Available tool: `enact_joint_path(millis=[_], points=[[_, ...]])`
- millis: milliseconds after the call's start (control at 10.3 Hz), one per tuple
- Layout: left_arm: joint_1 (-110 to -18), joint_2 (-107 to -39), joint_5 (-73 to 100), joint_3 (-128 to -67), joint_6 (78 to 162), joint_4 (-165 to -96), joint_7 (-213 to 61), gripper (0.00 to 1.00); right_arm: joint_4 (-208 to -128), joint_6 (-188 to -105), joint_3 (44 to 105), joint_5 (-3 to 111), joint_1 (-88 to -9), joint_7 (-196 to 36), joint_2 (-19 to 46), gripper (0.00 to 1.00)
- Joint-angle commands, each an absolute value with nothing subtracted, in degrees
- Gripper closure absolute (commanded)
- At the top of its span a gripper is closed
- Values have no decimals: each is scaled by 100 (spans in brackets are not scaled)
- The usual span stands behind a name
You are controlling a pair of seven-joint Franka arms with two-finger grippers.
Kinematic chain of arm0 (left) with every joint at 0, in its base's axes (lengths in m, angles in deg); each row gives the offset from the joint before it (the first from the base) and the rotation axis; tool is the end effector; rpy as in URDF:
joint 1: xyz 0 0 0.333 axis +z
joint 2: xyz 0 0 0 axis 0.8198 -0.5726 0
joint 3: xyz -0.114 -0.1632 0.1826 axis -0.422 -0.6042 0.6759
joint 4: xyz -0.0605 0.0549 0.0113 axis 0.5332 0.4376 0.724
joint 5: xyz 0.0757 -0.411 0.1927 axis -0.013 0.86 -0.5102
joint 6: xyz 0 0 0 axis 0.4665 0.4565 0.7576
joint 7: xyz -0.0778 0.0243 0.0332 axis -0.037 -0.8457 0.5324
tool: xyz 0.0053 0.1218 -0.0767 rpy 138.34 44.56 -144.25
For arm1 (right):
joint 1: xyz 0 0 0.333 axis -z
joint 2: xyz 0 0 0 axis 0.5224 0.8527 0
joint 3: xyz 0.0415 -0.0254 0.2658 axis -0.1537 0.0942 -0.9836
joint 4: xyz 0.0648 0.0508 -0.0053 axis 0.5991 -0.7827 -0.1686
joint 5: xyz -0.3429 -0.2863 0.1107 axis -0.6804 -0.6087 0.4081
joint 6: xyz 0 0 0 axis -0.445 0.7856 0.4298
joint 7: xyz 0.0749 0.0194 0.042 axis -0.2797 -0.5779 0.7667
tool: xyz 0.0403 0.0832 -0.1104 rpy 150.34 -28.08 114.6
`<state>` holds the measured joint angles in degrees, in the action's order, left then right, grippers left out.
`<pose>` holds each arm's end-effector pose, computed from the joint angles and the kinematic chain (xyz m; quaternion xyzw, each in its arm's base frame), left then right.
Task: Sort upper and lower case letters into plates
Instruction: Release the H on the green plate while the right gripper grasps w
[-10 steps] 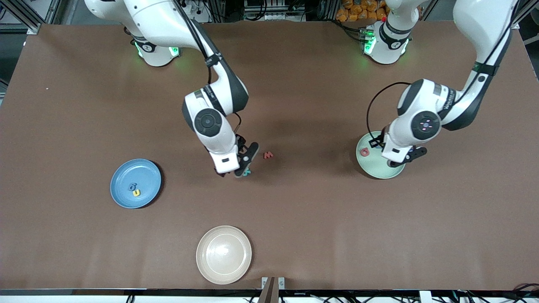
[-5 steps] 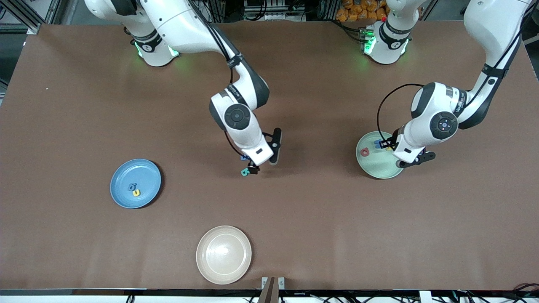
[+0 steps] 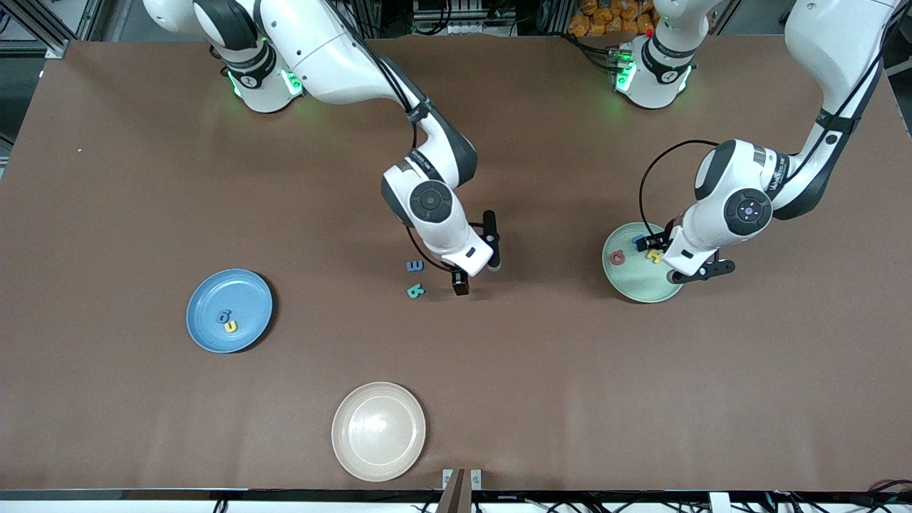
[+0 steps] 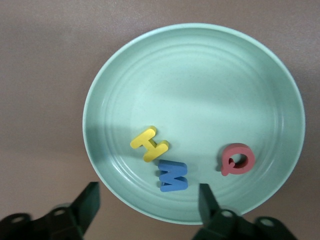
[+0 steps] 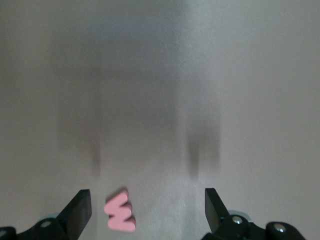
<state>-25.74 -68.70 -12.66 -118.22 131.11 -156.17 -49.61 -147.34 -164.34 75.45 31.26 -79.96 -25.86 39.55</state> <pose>0.5420 -0.1092 0.1032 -0.9889 -0.0994 0.1063 0.0306 0.5552 0.5326 0.0975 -0.6757 -0.7338 -0.0546 0.0438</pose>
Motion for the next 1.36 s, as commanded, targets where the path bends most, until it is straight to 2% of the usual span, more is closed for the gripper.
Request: enact_joint_path(millis=[0,292,780,1267], points=[[-2623,-6848,-1352,-11993,13139,-15605,-4725,0,-14493,-16334,7557,3151,-8053,-2476,4129,0],[-2877,-6857,-1352,-12257,13139,-15508,-3978,0,-14554,-15974,7566,2713,-8010,-2091,4042,0],[-3212,-6936,-1334,-12258,13139,-15280,-3713,0,-14730,-16316,7592,2615,-8054,-1939,4033,0],[-3433,-7015,-1334,-12258,13130,-15192,-3282,0,-14871,-16325,7601,2501,-8054,-1948,4033,0]])
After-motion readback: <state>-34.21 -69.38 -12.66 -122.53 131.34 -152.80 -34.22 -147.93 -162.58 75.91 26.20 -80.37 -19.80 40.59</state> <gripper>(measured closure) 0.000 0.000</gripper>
